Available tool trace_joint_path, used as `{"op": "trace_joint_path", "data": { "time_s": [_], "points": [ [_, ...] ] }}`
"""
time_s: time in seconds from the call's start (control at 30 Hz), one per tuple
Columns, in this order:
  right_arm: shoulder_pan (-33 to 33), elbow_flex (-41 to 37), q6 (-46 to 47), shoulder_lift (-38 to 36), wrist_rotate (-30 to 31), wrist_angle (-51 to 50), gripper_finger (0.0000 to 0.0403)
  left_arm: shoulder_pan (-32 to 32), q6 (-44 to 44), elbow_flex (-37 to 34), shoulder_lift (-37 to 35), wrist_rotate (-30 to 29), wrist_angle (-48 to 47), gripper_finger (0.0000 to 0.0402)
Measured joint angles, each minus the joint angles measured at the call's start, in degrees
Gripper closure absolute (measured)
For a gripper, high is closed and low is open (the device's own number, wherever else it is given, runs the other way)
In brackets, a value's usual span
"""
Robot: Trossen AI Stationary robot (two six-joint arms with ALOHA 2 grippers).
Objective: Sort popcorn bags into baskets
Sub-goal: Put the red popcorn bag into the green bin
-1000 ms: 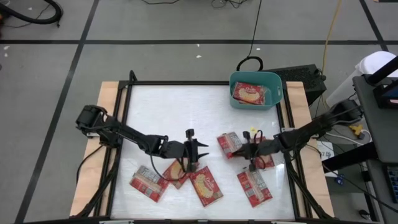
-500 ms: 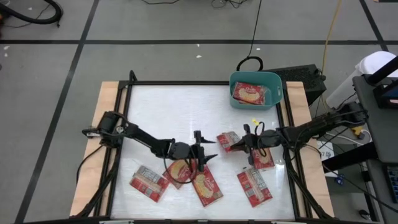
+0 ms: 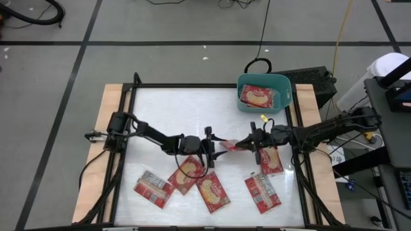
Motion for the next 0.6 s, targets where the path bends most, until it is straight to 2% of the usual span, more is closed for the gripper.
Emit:
{"op": "trace_joint_path", "data": {
  "time_s": [0.13, 0.23, 0.33, 0.6],
  "points": [
    [-1.24, 0.0, -0.03, 0.0, -1.41, 1.14, 0.0403, 1.43, -1.68, 0.0, -0.02, 3.97, -0.98, 0.0171],
    [-1.8, 0.0, 0.32, 0.0, -1.58, 1.26, 0.0403, 2.09, -3.3, 0.0, -0.02, 5.05, -1.47, 0.0188],
    [-1.83, 0.0, 0.42, 0.0, -1.57, 2.0, 0.0403, 2.56, -3.65, 0.0, -0.02, 5.08, -2.72, 0.0229],
    [-1.79, 0.0, 1.0, 0.0, 0.51, 4.29, 0.0403, 3.62, -7.44, 0.0, -0.02, 5.07, -5.06, 0.0374]
  ]
}}
